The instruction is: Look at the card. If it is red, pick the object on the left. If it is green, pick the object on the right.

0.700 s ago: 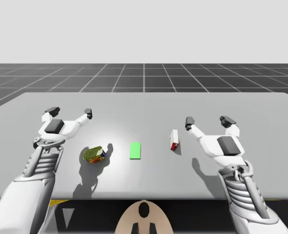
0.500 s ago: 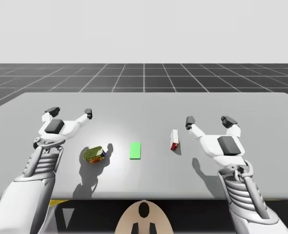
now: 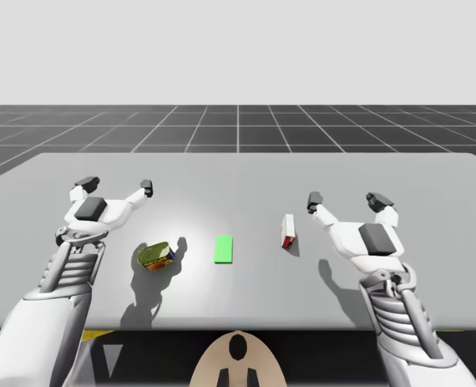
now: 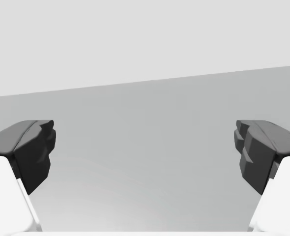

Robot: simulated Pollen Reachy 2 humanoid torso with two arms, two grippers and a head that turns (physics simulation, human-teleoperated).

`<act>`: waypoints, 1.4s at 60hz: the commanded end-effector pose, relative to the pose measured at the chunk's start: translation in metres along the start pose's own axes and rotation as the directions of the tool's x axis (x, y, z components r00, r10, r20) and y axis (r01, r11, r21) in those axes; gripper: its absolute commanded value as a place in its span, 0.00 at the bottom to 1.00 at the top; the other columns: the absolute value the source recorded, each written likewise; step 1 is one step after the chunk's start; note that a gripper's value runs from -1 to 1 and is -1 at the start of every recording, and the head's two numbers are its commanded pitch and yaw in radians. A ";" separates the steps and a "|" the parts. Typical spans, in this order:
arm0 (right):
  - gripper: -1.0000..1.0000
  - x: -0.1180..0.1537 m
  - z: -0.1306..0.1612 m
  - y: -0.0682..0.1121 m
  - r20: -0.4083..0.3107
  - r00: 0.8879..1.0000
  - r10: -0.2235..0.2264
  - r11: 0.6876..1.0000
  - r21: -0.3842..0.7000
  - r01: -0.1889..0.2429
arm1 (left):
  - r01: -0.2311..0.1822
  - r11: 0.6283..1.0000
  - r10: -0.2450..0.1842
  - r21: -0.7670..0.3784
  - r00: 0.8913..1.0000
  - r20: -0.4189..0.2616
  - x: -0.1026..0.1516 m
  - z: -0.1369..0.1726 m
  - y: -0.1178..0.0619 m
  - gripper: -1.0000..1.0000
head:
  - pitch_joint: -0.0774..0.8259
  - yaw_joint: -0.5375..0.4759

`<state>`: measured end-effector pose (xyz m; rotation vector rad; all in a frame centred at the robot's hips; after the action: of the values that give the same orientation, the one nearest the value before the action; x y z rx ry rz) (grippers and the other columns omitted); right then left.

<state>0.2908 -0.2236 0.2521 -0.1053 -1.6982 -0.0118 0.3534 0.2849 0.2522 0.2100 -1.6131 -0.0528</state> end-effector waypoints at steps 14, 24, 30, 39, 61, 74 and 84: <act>0.00 -0.002 0.002 0.004 -0.011 1.000 -0.025 1.000 0.002 0.025 | 0.000 1.000 0.000 -0.002 1.000 0.002 0.001 0.001 0.000 0.00 | 0.87 0.62; 0.00 -0.003 0.002 0.004 -0.016 0.999 -0.033 0.999 0.006 0.033 | -0.002 1.000 0.002 -0.002 1.000 0.005 0.001 0.001 0.001 0.00 | 0.89 0.61; 0.00 -0.002 0.002 0.004 -0.016 0.999 -0.035 0.999 0.012 0.036 | -0.002 1.000 0.002 -0.001 1.000 0.007 0.002 0.002 0.001 0.00 | 0.88 0.61; 0.00 -0.002 0.001 0.003 -0.016 0.999 -0.039 0.999 0.020 0.039 | -0.005 1.000 0.005 -0.001 1.000 0.013 0.003 0.002 0.001 0.00 | 0.85 0.53; 0.00 -0.003 0.000 0.003 -0.015 0.999 -0.043 0.998 0.035 0.043 | -0.005 1.000 0.005 -0.001 1.000 0.013 0.003 0.003 -0.001 0.00 | 0.79 0.31; 0.00 0.000 0.004 0.005 -0.006 0.999 -0.036 0.999 0.037 0.036 | -0.006 1.000 0.006 0.001 1.000 0.015 0.003 0.002 -0.001 0.00 | 0.78 0.31; 0.00 0.007 0.020 0.014 -0.022 0.999 -0.027 0.999 0.027 0.028 | -0.002 1.000 0.002 0.002 1.000 0.019 0.004 0.002 -0.001 0.00 | 0.77 0.31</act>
<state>0.2829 -0.2188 0.2555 -0.0820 -1.6947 0.0075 0.3509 0.2830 0.2552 0.2072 -1.6301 -0.0505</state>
